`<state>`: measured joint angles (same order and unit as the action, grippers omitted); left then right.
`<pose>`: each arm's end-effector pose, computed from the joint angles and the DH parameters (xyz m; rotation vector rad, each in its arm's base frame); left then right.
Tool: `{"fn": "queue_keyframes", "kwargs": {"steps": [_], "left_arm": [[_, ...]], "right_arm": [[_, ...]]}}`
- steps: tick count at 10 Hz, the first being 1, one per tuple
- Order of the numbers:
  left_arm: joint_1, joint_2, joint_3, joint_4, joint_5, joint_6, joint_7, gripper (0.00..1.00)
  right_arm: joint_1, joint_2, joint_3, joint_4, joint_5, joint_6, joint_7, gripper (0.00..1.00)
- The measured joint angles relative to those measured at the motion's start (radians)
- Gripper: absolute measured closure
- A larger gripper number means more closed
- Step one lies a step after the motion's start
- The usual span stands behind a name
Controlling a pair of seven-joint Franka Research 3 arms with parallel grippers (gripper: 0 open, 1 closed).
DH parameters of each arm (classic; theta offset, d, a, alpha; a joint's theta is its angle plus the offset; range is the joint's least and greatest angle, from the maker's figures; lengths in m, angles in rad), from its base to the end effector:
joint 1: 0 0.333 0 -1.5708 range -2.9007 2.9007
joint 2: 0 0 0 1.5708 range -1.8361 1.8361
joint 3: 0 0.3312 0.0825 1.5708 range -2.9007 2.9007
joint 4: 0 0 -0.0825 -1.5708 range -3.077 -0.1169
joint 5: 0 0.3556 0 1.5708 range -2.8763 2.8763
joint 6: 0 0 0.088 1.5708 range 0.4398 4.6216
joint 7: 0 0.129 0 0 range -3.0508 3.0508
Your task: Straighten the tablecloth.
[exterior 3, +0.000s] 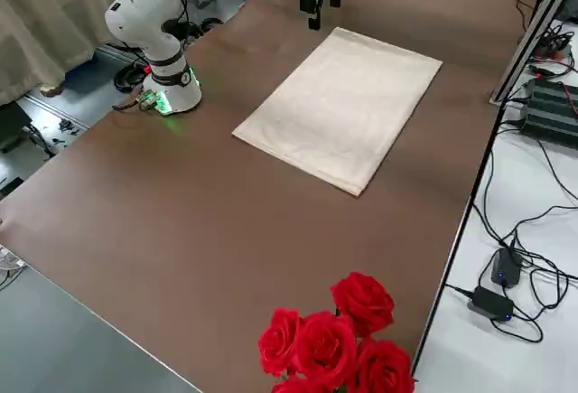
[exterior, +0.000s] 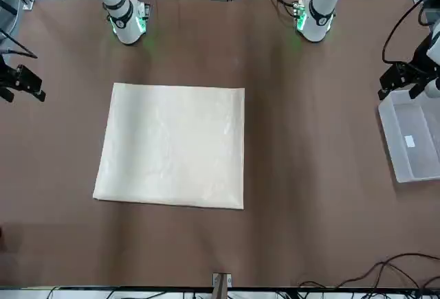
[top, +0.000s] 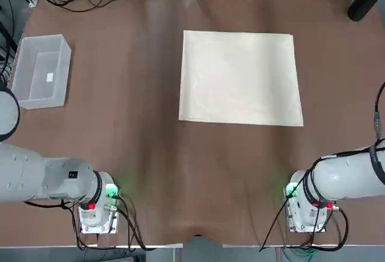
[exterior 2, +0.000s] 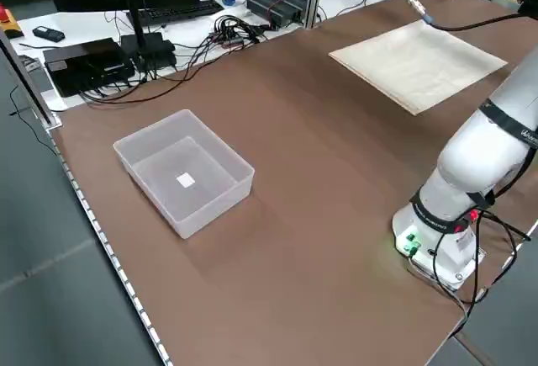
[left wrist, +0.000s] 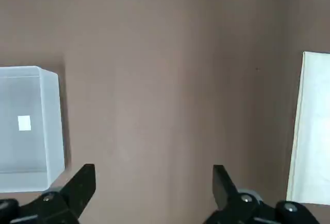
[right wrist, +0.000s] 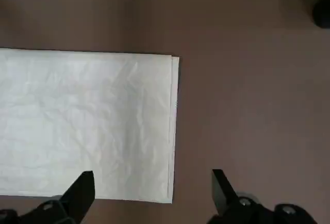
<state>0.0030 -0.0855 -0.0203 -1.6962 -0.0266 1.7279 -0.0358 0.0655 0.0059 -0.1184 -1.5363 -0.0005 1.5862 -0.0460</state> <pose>0.5149 -0.0124 0.6205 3.1083 0.0328 0.1813 0.5304 -0.0279 0.6314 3.1375 -0.0108 0.0689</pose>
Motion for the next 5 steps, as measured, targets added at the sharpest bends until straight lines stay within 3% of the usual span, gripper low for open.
{"fn": "queue_keyframes", "kwargs": {"steps": [5], "left_arm": [[0.013, 0.0, 0.0, 0.003, 0.0, 0.0, 0.016, 0.0]], "right_arm": [[0.0, 0.0, -0.002, 0.005, 0.0, 0.002, 0.05, 0.0]]}}
